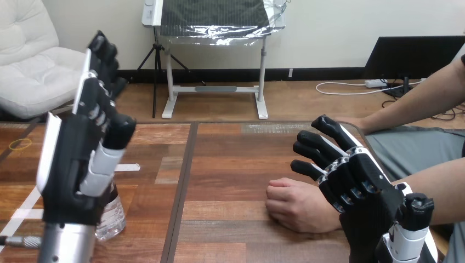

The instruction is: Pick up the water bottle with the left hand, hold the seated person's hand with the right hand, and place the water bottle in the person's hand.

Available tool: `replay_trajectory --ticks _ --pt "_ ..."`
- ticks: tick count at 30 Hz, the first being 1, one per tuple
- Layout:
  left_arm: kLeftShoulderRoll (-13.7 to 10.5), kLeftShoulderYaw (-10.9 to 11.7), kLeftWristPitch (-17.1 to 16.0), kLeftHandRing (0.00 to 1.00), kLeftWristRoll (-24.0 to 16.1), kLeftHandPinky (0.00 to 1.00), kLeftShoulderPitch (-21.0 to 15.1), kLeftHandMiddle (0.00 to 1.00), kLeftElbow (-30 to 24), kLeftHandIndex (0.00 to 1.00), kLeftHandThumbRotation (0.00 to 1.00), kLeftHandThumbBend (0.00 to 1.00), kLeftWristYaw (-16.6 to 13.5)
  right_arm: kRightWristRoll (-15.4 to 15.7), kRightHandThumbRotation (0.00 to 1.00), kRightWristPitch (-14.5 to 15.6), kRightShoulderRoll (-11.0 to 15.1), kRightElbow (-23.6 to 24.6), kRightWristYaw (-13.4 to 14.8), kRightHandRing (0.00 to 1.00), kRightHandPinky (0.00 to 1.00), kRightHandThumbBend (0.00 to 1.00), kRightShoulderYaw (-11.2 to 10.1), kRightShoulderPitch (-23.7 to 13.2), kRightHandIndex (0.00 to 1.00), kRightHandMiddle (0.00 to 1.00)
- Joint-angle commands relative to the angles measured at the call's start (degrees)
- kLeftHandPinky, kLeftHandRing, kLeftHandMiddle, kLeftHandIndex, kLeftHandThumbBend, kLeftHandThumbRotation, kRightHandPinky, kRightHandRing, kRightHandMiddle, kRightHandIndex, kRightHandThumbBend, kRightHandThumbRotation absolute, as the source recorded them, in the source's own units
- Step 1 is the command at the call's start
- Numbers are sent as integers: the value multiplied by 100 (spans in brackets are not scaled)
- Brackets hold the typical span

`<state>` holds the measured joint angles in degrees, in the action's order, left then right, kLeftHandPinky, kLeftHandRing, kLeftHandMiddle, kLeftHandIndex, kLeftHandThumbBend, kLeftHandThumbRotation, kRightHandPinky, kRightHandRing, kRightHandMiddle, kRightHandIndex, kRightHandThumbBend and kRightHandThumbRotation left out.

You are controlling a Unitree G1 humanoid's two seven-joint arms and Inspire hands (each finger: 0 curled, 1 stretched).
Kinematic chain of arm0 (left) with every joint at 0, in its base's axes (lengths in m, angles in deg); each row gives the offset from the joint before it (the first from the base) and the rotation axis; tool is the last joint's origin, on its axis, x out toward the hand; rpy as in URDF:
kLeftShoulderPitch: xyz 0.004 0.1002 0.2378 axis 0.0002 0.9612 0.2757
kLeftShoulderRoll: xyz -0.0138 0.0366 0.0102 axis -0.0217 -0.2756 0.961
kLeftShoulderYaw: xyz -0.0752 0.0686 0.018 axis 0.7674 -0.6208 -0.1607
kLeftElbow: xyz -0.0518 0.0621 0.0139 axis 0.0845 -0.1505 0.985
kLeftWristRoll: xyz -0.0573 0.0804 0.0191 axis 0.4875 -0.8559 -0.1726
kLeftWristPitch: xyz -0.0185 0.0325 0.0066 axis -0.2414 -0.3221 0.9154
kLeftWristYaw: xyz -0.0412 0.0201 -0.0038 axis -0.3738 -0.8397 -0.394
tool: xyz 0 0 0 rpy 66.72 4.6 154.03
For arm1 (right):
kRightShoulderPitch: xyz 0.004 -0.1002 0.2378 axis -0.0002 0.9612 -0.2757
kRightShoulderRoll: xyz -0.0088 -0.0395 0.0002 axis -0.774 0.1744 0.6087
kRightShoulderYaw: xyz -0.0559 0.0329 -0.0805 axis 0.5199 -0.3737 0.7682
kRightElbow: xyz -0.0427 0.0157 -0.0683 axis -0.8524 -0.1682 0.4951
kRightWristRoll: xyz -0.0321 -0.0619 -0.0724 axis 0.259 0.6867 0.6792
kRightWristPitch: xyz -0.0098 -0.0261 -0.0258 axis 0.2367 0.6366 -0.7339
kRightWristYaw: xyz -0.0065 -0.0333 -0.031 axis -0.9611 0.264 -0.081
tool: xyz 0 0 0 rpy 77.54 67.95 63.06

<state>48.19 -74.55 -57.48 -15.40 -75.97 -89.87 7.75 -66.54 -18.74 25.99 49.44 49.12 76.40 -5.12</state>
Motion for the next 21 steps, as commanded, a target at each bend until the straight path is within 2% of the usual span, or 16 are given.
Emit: replay_trajectory --ticks 1,10,16,19,21 --pt "-152 203 -153 100 -62 100 -481 100 180 100 87 100 -15 54 100 -131 -58 -5 3 86 80 89 -43 -284 88 85" --pt "-328 442 -327 100 -392 100 -732 100 466 100 91 96 -105 100 100 -129 -79 22 18 86 81 89 -26 -258 88 85" --pt "-437 603 -436 100 -570 100 -872 100 694 100 89 95 -194 110 100 -133 -88 31 22 86 81 89 -15 -241 88 85" --pt "-472 670 -463 100 -618 100 -915 100 810 100 89 96 -246 115 100 -147 -93 33 21 86 81 89 -11 -229 88 85" --pt "-502 719 -361 100 -727 100 -925 100 825 99 89 97 -321 109 100 -148 -97 39 22 86 81 89 -5 -219 88 85"
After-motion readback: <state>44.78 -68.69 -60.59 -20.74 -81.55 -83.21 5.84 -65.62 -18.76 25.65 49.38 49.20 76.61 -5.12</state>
